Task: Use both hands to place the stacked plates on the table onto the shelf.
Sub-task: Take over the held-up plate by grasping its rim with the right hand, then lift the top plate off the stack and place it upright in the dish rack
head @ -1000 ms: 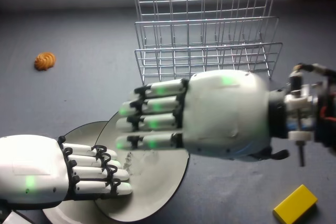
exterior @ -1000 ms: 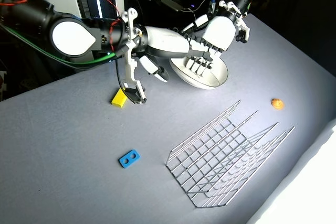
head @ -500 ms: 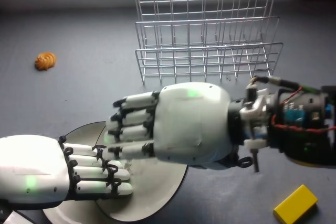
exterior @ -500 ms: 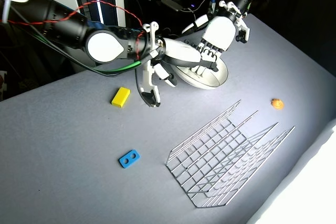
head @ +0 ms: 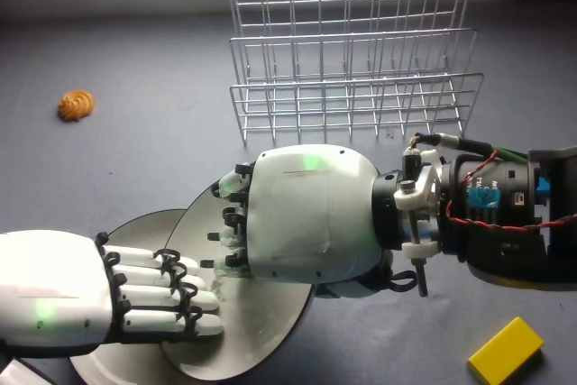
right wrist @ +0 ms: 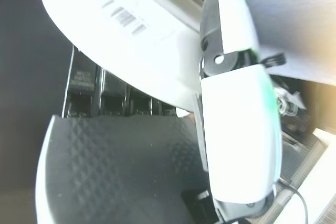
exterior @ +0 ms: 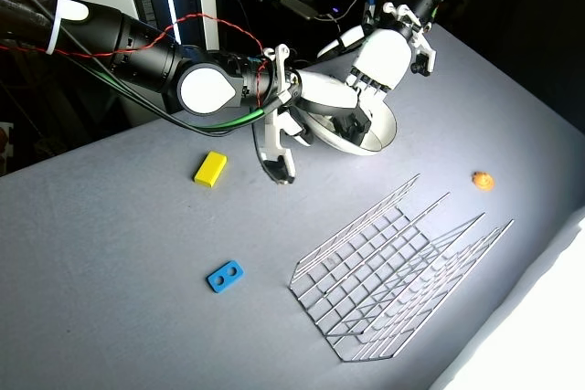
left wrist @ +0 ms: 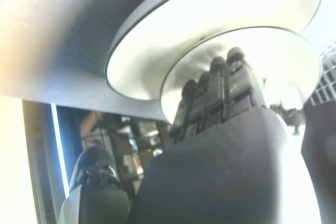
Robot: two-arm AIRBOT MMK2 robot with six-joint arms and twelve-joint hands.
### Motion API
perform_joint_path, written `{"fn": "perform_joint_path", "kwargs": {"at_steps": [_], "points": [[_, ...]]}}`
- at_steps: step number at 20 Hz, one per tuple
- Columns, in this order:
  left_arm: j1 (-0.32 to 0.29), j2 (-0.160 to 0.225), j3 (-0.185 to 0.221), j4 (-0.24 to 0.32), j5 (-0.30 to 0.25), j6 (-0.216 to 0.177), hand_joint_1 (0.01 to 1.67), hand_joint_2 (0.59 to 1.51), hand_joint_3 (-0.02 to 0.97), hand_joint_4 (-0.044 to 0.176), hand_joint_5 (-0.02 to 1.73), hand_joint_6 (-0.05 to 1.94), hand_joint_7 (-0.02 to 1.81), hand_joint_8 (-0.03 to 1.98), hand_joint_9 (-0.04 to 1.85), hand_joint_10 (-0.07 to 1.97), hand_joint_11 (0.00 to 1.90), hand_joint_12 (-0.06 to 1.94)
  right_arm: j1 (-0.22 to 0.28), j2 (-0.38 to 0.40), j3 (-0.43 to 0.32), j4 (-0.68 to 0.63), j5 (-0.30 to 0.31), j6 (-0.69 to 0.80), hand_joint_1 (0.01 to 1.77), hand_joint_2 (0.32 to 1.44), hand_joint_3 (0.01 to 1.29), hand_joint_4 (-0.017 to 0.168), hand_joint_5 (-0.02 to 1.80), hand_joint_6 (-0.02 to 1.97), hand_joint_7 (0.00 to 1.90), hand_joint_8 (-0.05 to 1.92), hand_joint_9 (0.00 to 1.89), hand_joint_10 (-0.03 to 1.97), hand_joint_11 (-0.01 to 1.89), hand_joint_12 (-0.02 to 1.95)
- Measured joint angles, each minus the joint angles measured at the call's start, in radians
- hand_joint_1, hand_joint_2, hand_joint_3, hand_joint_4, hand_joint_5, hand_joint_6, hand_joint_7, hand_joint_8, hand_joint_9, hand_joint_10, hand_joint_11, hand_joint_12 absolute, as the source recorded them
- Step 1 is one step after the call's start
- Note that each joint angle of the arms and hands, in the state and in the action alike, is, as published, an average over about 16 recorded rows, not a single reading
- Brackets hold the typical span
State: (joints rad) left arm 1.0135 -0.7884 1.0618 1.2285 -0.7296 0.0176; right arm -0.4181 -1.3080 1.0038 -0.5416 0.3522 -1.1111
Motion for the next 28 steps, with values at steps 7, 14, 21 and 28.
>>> {"fn": "perform_joint_path", "kwargs": {"at_steps": [7, 14, 21, 28], "points": [[-0.060, 0.040, 0.052, -0.024, -0.024, 0.000, 0.02, 1.080, 0.000, 0.002, 0.03, 0.00, 0.02, 0.00, 0.02, 0.01, 0.01, 0.01, 0.011, 0.000, 0.001, 0.004, 0.023, 0.005, 1.13, 0.99, 0.01, 0.004, 0.76, 0.76, 0.87, 0.86, 1.13, 0.07, 0.66, 1.21], [-0.142, 0.104, 0.125, -0.067, -0.028, 0.000, 0.02, 1.083, 0.000, 0.001, 0.03, 0.02, 0.03, 0.02, 0.02, 0.01, 0.01, 0.01, 0.040, 0.030, -0.004, 0.004, 0.043, 0.054, 1.14, 0.99, 0.01, 0.012, 0.83, 0.84, 0.91, 1.01, 1.17, 0.08, 0.67, 1.18], [-0.218, 0.152, 0.186, -0.089, -0.014, 0.000, 0.02, 1.083, 0.000, 0.002, 0.02, 0.02, 0.02, 0.02, 0.02, 0.01, 0.01, 0.01, 0.107, 0.095, -0.019, 0.000, 0.063, 0.139, 1.15, 1.00, 0.01, 0.017, 0.89, 0.93, 0.94, 1.05, 1.17, 0.08, 0.66, 1.16], [-0.264, 0.174, 0.230, -0.066, -0.022, 0.000, 0.02, 1.082, 0.000, 0.001, 0.02, 0.01, 0.02, 0.02, 0.02, 0.01, 0.01, 0.01, 0.204, 0.171, -0.023, -0.006, 0.075, 0.298, 1.17, 1.01, 0.01, 0.020, 0.91, 1.03, 0.95, 1.10, 1.16, 0.08, 0.66, 1.17]]}}
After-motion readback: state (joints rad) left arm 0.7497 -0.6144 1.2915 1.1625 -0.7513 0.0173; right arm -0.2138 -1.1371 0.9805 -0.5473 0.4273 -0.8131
